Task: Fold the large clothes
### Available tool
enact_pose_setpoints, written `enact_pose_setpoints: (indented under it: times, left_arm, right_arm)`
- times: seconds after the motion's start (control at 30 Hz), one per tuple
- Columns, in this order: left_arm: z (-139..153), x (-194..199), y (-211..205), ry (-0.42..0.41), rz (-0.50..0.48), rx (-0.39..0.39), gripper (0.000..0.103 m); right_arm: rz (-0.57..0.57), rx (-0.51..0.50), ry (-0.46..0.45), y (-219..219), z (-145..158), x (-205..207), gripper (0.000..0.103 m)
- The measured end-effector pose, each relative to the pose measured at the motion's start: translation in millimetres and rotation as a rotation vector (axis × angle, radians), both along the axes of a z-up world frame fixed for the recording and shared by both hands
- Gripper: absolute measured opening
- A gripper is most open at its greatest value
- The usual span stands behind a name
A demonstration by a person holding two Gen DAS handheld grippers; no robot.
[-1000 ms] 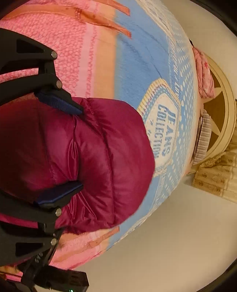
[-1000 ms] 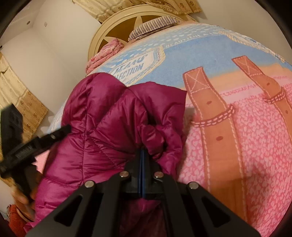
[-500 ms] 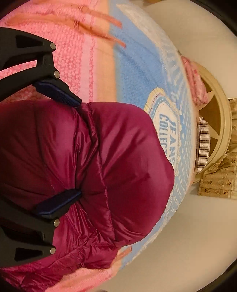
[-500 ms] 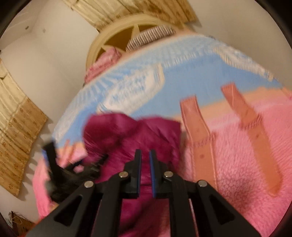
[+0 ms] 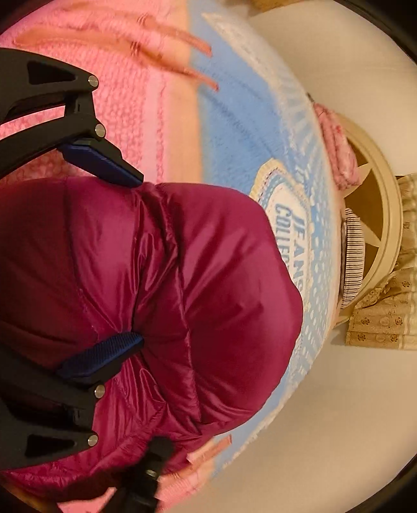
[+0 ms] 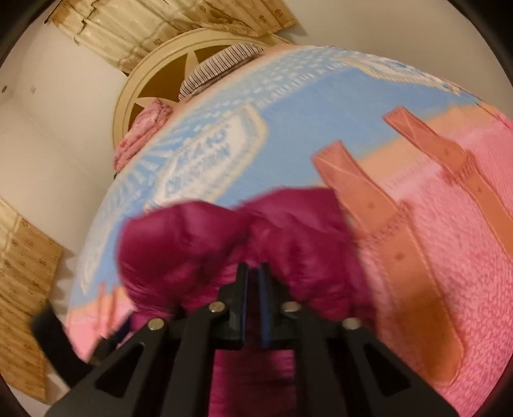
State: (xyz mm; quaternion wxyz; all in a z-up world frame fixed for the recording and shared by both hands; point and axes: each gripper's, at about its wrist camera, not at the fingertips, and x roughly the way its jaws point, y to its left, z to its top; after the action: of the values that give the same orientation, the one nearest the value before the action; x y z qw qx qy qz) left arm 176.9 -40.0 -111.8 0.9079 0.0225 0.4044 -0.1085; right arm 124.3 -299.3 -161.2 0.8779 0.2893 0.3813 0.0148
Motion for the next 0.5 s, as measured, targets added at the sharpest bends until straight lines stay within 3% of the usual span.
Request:
enact_pose_setpoints:
  times: [0.1,0.27,0.5]
  left_arm:
    - [0,0,1,0.014,-0.024,-0.019,0.093]
    - [8,15,2,0.074,-0.092,-0.056,0.092]
    - [43,54,-9,-0.009,-0.071,-0.041,0.092]
  right_arm:
    - [0.027,-0.113,-0.043,-1,-5,-7,0.000]
    - [0.163,-0.506,-0.090,32,-15,-11,0.000]
    - [0.187,-0.362,-0.068,10,-27,-4,0.000]
